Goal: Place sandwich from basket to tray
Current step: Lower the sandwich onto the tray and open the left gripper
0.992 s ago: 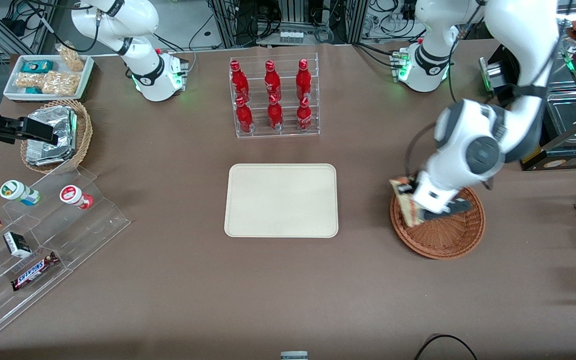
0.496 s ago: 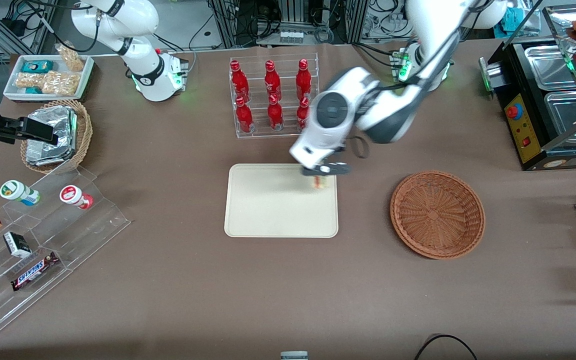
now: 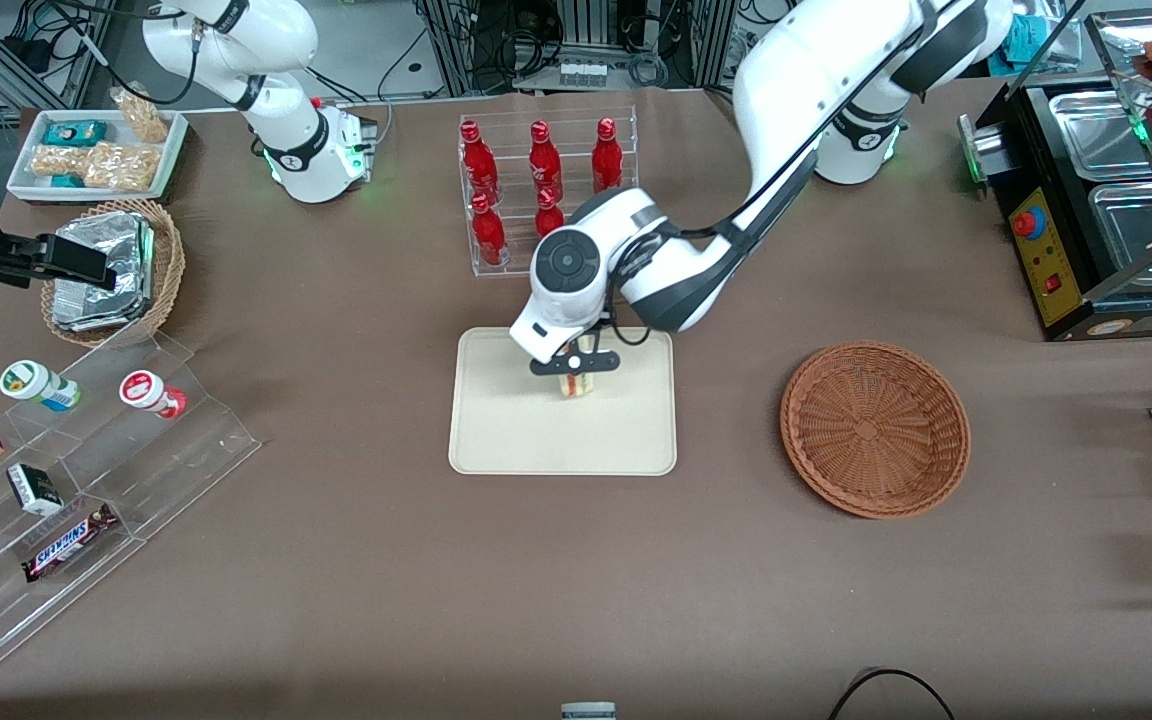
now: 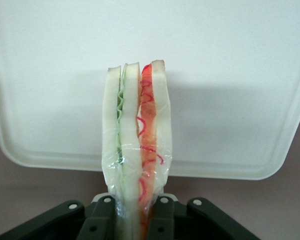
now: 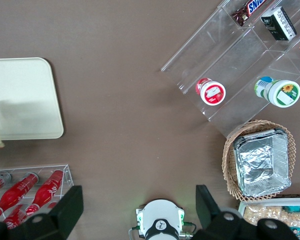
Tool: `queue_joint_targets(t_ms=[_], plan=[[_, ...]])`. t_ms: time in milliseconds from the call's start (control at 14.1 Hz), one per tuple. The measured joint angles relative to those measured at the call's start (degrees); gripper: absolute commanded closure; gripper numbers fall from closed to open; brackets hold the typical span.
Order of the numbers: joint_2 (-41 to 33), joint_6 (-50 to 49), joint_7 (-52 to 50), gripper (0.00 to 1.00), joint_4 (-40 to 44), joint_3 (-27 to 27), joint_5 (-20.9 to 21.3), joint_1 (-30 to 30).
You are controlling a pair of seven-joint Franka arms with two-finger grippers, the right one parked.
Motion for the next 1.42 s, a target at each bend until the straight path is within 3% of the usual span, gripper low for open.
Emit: queue_joint_targets(t_ms=[71,142,213,283,567,1417], plan=[[0.8,0.7,-0.3,0.75,0.3,0.0,0.4,-0.4],[1.3,1.0,-0.5,0.53,0.6,0.0,0.5,-0.7],[1.5,1.1,-0.6,0.23,0.8,0.0,0.7,-0.7],[1.5,1.3,-0.6,0.00,0.9,0.1,0.8,-0.7],[2.0,3.8,-0.6,0.00,0.9,0.7,3.3,-0.7],[2.1,4.3,-0.7,0.00,2.3,1.3,3.4,0.7]])
